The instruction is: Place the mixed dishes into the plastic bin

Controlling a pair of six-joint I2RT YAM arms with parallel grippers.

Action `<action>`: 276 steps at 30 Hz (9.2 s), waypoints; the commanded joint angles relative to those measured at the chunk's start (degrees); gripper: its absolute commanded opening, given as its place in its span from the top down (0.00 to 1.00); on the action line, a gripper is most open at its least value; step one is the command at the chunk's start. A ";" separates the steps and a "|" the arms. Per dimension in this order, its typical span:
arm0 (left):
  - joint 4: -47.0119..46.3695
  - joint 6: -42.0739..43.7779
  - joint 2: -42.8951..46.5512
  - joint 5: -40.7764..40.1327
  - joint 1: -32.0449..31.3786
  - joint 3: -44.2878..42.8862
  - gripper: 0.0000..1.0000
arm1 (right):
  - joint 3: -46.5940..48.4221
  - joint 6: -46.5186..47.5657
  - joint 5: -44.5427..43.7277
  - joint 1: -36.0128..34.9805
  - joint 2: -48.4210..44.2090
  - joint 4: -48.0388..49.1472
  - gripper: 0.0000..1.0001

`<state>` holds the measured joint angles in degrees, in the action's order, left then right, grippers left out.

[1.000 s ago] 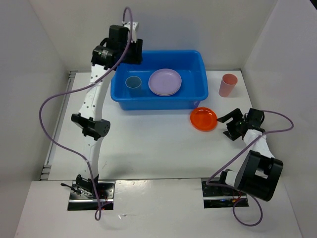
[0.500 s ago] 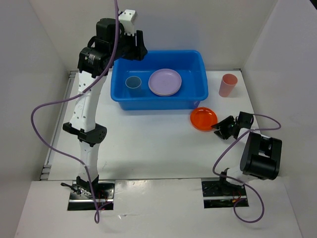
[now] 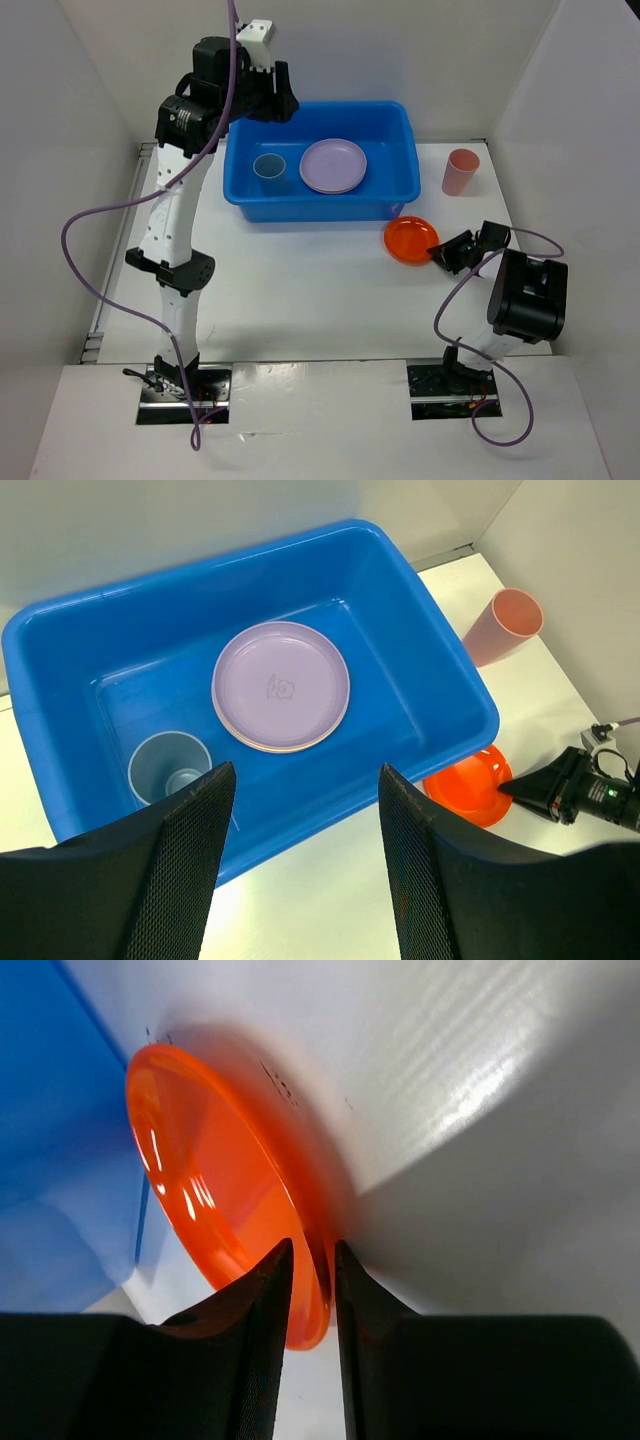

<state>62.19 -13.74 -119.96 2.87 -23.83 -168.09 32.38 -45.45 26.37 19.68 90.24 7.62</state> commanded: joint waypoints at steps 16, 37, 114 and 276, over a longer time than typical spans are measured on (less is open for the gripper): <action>0.21 -0.06 4.83 1.26 -0.60 3.65 0.33 | 4.18 10.02 -4.05 -0.26 -11.47 -21.39 0.99; 0.21 0.99 9.75 3.71 -1.13 6.20 0.33 | 19.35 -3.94 -0.10 -41.73 -26.35 -33.81 0.99; -14.82 1.52 35.32 7.23 -1.13 44.78 0.23 | 143.33 12.06 -45.54 -22.69 40.56 -82.15 0.30; -21.94 5.12 45.34 6.00 2.65 60.78 0.10 | 139.00 11.61 -37.62 -55.81 62.25 -81.88 0.73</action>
<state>42.46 -10.22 -75.88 8.82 -21.50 -107.94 167.11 -34.52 -11.16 -34.83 152.48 -73.80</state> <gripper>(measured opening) 0.904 0.252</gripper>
